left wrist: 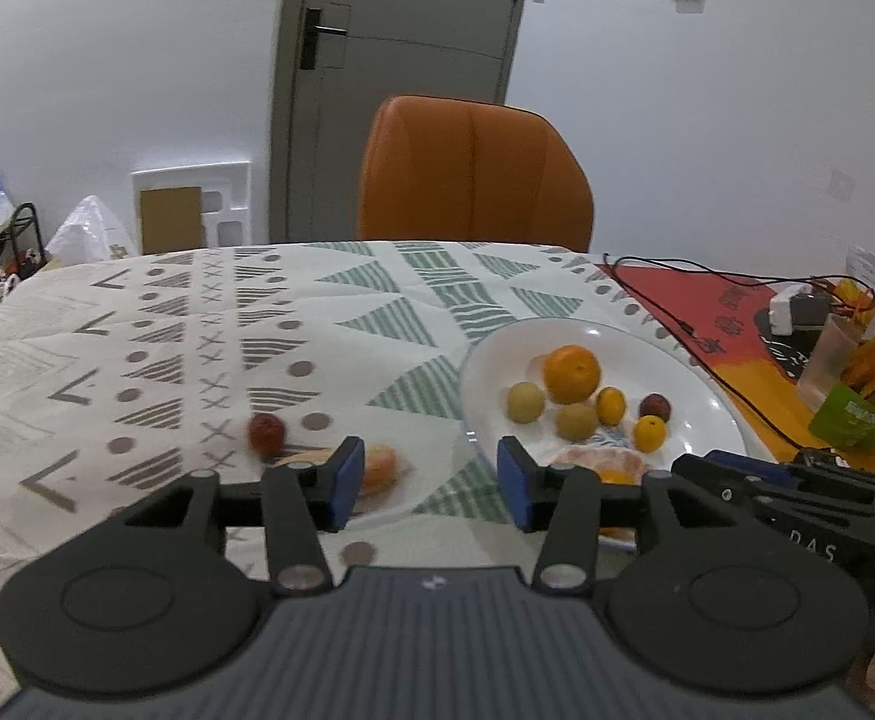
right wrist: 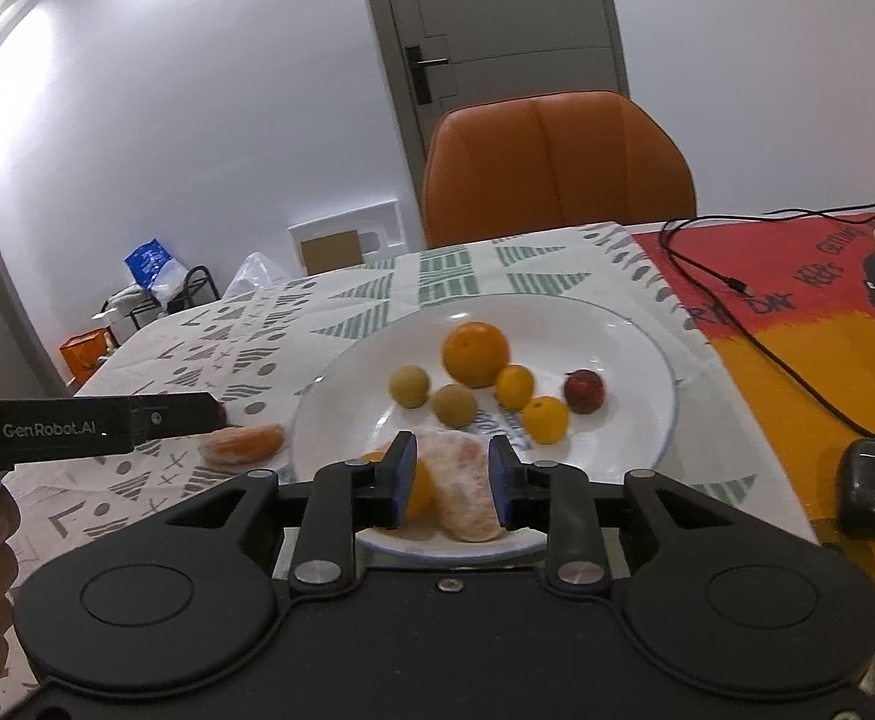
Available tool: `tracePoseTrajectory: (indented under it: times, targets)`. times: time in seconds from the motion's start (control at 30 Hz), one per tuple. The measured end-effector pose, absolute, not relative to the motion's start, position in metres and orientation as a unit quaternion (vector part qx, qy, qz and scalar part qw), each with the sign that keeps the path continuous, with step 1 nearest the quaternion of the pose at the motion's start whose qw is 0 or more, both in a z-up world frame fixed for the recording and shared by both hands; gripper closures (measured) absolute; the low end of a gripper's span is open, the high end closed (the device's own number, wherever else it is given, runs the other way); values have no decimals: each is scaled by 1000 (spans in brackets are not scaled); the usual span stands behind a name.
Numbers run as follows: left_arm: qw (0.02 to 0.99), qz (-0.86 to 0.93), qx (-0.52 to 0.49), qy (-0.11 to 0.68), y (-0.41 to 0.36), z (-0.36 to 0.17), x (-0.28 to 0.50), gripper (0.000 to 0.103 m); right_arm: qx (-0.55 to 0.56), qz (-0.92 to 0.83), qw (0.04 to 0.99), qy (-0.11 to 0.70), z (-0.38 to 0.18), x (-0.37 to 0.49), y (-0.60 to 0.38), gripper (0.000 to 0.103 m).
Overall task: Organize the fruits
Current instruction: 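Carry both fruits over the plate and open both tools to release them, then move both open tools back toward the red plum and wrapped orange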
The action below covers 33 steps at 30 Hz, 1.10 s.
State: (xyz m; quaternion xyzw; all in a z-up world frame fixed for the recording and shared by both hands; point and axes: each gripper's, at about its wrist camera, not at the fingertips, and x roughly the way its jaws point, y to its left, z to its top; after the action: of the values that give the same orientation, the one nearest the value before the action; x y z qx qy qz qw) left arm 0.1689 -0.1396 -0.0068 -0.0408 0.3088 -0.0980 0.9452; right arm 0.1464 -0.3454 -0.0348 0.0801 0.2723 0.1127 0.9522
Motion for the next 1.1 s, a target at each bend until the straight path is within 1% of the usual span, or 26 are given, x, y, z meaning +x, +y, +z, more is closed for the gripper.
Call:
tracePoseTrajectory:
  times: [0.1,0.23,0.3,0.37,0.43,0.47,0.5,0.53,0.63,0.7,0.8,1.1]
  targets:
    - [947,-89,-42,306,-130,-5,165,51,77,120,952,272,-34,146,-336,74]
    - [950,-74,-41,301,-118,-4,160,37,73,132,951,271,-31,145,-325,71]
    - [951,-67,-43,300,-111,-4,158,29,69,137,950,271,-30,145,-319,67]
    - [952,-61,-45,297,-105,-4,155,20,65,143,950,271,-29,145,-312,61]
    - [953,-55,-45,294,-99,-4,153,17,61,150,949,269,-28,144,-306,50]
    - [954,-52,-45,293,-97,-4,152,15,59,153,949,268,-28,144,-302,48]
    - [954,-47,-45,293,-93,-4,151,14,58,156,949,267,-28,143,-299,43]
    - [954,-44,-45,292,-91,-4,150,13,57,159,949,266,-27,143,-297,40]
    - [955,-36,-48,292,-81,-5,147,9,49,168,950,258,-26,141,-287,23]
    - [954,-31,-52,294,-74,-6,146,8,45,173,950,256,-26,141,-281,19]
    - [953,-26,-56,296,-65,-8,143,8,42,182,948,257,-26,142,-272,17]
    - [952,-12,-69,299,-39,-12,139,8,36,208,941,265,-29,148,-249,18]
